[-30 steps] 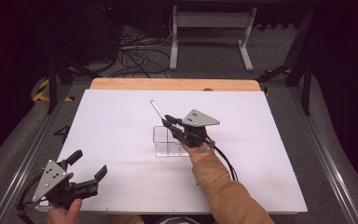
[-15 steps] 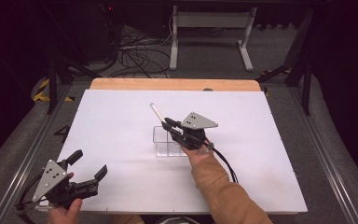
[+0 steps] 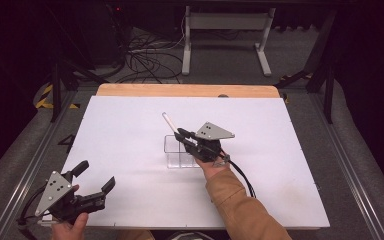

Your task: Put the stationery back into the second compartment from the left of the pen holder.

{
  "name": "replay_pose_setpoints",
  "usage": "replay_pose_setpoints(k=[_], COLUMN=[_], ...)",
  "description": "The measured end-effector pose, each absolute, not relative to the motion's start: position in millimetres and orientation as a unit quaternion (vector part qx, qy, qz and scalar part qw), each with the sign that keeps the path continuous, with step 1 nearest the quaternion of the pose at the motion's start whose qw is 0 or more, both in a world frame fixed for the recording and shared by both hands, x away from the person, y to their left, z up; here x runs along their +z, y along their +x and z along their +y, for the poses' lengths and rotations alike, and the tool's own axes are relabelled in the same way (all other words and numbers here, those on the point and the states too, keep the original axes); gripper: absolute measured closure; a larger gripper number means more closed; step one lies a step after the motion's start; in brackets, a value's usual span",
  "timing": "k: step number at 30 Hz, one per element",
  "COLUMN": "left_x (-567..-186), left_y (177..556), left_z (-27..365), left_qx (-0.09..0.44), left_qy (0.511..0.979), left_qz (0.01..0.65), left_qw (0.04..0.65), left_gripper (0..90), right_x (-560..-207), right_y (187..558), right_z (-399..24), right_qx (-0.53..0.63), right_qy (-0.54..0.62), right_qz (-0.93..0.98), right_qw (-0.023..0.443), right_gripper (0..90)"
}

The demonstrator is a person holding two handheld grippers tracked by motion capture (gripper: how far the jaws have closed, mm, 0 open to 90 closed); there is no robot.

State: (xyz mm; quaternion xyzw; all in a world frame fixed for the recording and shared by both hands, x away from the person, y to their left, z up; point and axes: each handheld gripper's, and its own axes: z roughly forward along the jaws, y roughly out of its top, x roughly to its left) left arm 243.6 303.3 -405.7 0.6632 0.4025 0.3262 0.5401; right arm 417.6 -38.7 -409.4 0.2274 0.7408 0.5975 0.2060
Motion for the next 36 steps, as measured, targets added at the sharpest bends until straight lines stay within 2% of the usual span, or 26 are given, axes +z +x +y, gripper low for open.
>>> replay_pose_setpoints(k=[8, 29, 30, 32, 36], left_x=[-406, -406, -406, -406, -406], left_y=[244, 244, 244, 244, 245], left_z=[303, 303, 303, 303, 302], left_qx=[0.327, 0.326, 0.326, 0.326, 0.326], left_qy=[0.663, 0.663, 0.663, 0.663, 0.664], left_qz=[0.402, 0.403, 0.403, 0.403, 0.403], left_qw=[0.540, 0.540, 0.540, 0.540, 0.540], left_gripper=[6.8, 6.8, 6.8, 6.8, 6.8], right_x=[-412, -413, -413, -413, -409], right_y=[414, 408, 408, 408, 405], right_z=[-42, -44, -44, -45, -46], right_qx=[0.596, 0.548, 0.546, 0.544, 0.544], right_qy=[0.233, 0.242, 0.242, 0.243, 0.241], right_qz=[0.743, 0.773, 0.774, 0.775, 0.775], right_qw=[0.196, 0.207, 0.209, 0.209, 0.212], right_gripper=[78.8, 77.7, 76.7, 66.1, 54.3])
